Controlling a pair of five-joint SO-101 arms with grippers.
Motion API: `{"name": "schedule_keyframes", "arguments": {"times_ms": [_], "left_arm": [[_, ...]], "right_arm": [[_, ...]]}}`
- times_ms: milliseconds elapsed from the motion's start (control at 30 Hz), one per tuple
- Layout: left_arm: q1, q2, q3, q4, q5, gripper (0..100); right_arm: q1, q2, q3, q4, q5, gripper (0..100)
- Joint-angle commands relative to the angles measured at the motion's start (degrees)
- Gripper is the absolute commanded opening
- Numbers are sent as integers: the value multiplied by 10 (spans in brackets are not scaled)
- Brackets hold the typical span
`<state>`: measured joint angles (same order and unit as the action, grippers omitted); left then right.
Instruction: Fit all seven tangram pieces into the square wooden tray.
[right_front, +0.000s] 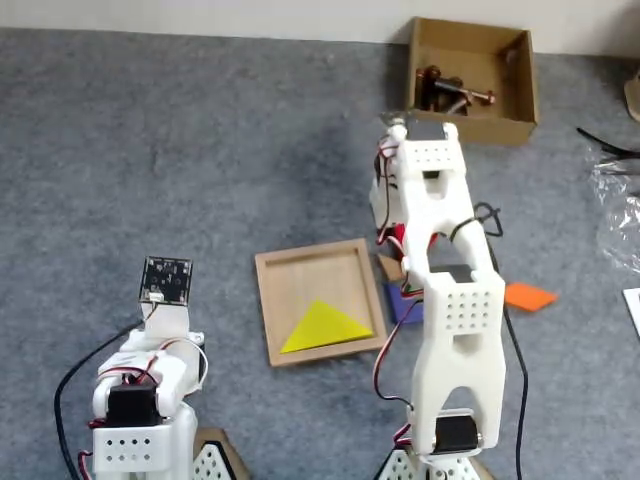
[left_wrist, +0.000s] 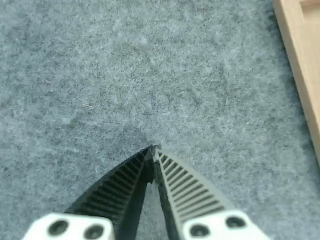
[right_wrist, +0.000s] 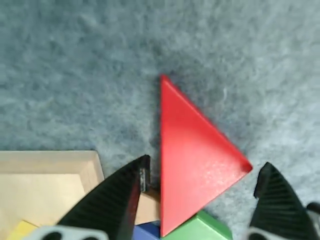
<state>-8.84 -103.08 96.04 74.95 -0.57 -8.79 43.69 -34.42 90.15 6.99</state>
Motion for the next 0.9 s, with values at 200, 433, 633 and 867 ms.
{"name": "schedule_keyframes", "arguments": {"times_ms": [200,433,633,867], "left_arm": [[-6,1,12,3,3,6],[-6,1,12,3,3,6],[-6,1,12,3,3,6],[-6,1,12,3,3,6]], "right_arm": [[-5,-12,15,-24,4,318],[-6,13,12,-27,4,318],[-5,48,8,-23,4,318],[-5,44,8,-23,4,317]]}}
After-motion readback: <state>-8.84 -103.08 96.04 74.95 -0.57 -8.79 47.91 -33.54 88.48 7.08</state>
